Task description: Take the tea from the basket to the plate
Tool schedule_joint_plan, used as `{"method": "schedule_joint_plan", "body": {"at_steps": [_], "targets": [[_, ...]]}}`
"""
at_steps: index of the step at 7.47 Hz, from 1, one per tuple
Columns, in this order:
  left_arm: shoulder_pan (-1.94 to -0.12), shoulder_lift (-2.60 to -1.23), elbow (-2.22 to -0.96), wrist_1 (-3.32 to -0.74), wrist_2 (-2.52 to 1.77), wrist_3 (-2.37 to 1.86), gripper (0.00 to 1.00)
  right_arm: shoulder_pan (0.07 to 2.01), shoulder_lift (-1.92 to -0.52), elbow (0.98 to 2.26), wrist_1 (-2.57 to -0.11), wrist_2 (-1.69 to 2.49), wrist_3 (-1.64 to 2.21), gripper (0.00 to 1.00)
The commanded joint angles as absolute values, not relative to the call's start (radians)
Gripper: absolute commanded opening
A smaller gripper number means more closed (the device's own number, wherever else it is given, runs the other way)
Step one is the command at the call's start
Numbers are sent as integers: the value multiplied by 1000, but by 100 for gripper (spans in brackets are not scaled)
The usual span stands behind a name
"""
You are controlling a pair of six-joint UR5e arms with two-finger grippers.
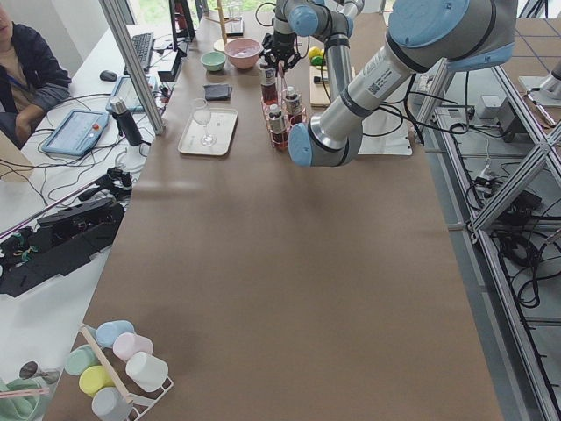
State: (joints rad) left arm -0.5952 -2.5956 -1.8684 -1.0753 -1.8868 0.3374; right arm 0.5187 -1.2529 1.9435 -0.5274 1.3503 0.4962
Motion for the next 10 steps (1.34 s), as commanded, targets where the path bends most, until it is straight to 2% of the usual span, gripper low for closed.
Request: {"method": "schedule_joint_plan", "body": {"at_steps": [1,6,8,10], "targets": [[-595,-2595,-1871,-1074,-1887,337,0,625,-1235,1959,-540,1448,497,0],[-595,-2597,-1871,-1074,-1887,337,0,784,-1224,1948,-567,1593,508,0],[-597,-2596,-1875,-1074,-1887,337,0,828,-1213,1861,-561,1615,500,0],[-598,-2597,-1876,-1074,-1887,341,0,848,-1177,1716,-439,1620,508,0]]}}
